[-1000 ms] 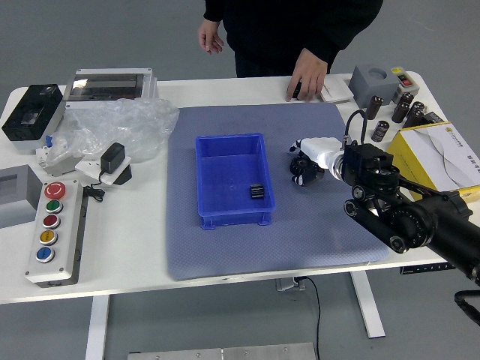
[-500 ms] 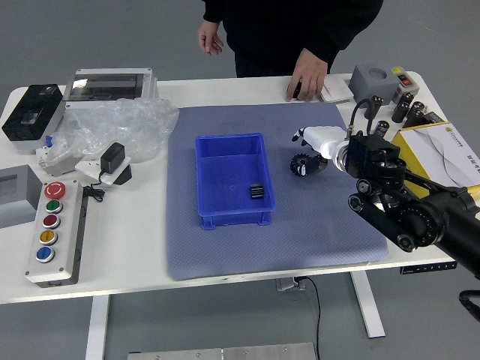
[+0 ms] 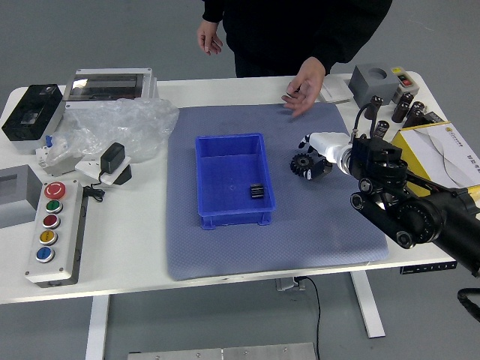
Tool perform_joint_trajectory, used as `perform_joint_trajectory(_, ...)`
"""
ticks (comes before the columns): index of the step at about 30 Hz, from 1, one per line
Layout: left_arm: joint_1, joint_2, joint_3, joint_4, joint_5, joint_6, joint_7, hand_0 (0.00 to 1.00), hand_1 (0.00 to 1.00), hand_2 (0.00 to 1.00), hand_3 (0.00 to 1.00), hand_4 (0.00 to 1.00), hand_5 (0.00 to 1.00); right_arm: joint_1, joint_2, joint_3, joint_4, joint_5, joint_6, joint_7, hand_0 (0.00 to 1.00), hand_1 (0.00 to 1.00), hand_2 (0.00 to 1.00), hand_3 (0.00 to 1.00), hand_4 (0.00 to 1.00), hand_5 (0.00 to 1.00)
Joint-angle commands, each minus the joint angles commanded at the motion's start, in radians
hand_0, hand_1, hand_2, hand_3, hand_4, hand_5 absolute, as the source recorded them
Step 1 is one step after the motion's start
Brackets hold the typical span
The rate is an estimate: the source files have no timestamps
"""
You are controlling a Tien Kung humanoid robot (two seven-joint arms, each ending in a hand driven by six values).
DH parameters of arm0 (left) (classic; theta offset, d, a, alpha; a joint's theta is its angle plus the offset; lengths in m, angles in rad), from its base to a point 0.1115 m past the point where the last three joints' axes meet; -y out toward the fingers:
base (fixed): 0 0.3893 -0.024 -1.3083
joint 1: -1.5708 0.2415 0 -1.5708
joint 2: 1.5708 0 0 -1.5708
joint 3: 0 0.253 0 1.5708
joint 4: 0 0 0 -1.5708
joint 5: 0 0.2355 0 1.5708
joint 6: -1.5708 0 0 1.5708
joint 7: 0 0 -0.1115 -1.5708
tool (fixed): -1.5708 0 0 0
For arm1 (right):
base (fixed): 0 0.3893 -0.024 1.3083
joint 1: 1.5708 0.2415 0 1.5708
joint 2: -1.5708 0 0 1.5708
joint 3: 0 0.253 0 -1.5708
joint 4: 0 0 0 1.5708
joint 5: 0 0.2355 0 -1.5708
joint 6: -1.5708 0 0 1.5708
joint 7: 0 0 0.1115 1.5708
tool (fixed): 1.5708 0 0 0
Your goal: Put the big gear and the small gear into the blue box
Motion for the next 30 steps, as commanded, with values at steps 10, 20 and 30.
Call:
perform_joint_trajectory(10,0.0,-0.002,-0.002,0.0,0.003,0.0,0.0,0.82,0.846,0.846,0.866,0.7,0.26,0.007,0.025,-0.008,-0.046,-0.001,0.001,0.001,0.75,0.705,0.773,0.843,0.717,0.246)
perform_joint_trajectory(20,0.0,-0.003,-0.004,0.0,0.005,0.0,0.001,0.82,0.846,0.846,0.865,0.7,0.26,0.008,0.05,-0.017,-0.064,-0.019,-0.016,-0.005,0.741,0.696,0.765,0.843,0.721,0.253)
perform_joint_trajectory(30,0.0,-0.004,-0.004,0.0,0.004,-0.001,0.001,0.82,0.846,0.846,0.866,0.701,0.259,-0.001,0.059,-0.03,-0.066,-0.053,-0.064,0.007,0.491,0.488,0.539,0.644,0.675,0.233)
